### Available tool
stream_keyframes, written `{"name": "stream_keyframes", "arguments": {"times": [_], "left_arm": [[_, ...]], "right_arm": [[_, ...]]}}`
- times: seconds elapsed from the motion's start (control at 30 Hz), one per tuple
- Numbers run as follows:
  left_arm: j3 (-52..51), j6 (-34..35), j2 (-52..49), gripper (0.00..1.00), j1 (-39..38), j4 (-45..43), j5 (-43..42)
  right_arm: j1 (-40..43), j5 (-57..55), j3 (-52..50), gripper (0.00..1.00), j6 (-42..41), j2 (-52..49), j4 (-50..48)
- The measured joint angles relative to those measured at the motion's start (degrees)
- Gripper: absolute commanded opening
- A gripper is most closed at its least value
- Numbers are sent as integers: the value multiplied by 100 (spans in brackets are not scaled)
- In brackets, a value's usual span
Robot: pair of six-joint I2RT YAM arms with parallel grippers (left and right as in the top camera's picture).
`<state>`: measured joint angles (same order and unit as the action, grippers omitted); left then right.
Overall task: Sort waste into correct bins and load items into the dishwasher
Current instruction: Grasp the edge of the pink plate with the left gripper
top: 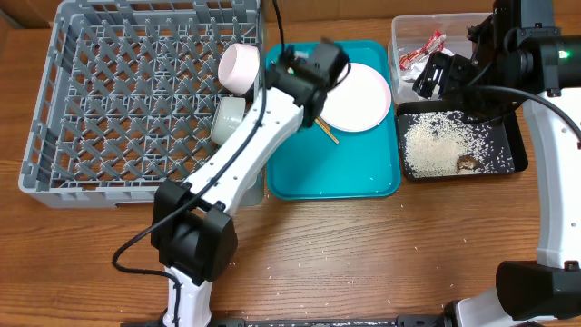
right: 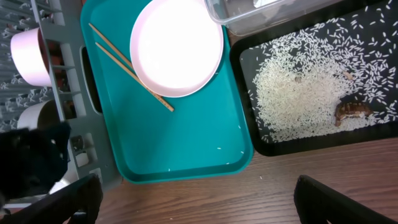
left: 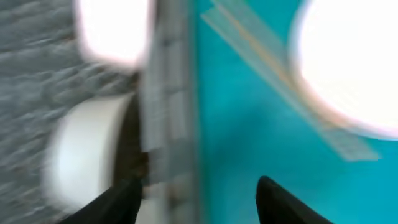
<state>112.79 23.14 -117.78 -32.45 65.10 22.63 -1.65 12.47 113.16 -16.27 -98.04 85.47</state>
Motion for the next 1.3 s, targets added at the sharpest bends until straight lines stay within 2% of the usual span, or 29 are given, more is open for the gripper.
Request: {"name": "stream_keyframes", "arguments": {"times": [0.13, 0.27, 0.47, 0.73, 0.83, 1.0, 1.1, 1.23, 1.3], "left_arm": [[74, 122, -7, 73, 35, -782, -1014], [-81, 555, -42, 75, 35, -1550, -1421], [-109, 1180, -570, 75, 96, -2188, -1604], [-216, 1797, -1539, 75, 197, -2887, -1377], [-221, 1853, -1685, 70, 212, -3108, -1290], [-221, 1753, -1766, 56, 212, -3342, -1167], [-221, 1698, -1818, 51, 212, -3394, -1123], [-221, 1679, -1967, 50, 212, -3381, -1121], [-221, 1672, -2017, 39, 212, -3399, -1091]], "right_arm": [[0, 0, 0, 100, 0, 0, 2], [0, -2, 0, 100, -2, 0, -2], [0, 0, 0, 100, 2, 0, -4], [0, 0, -2, 100, 2, 0, -2], [0, 0, -2, 100, 0, 0, -4], [0, 0, -2, 100, 0, 0, -2], [0, -2, -2, 100, 0, 0, -2], [0, -2, -2, 100, 2, 0, 0], [0, 0, -2, 100, 2, 0, 0]]}}
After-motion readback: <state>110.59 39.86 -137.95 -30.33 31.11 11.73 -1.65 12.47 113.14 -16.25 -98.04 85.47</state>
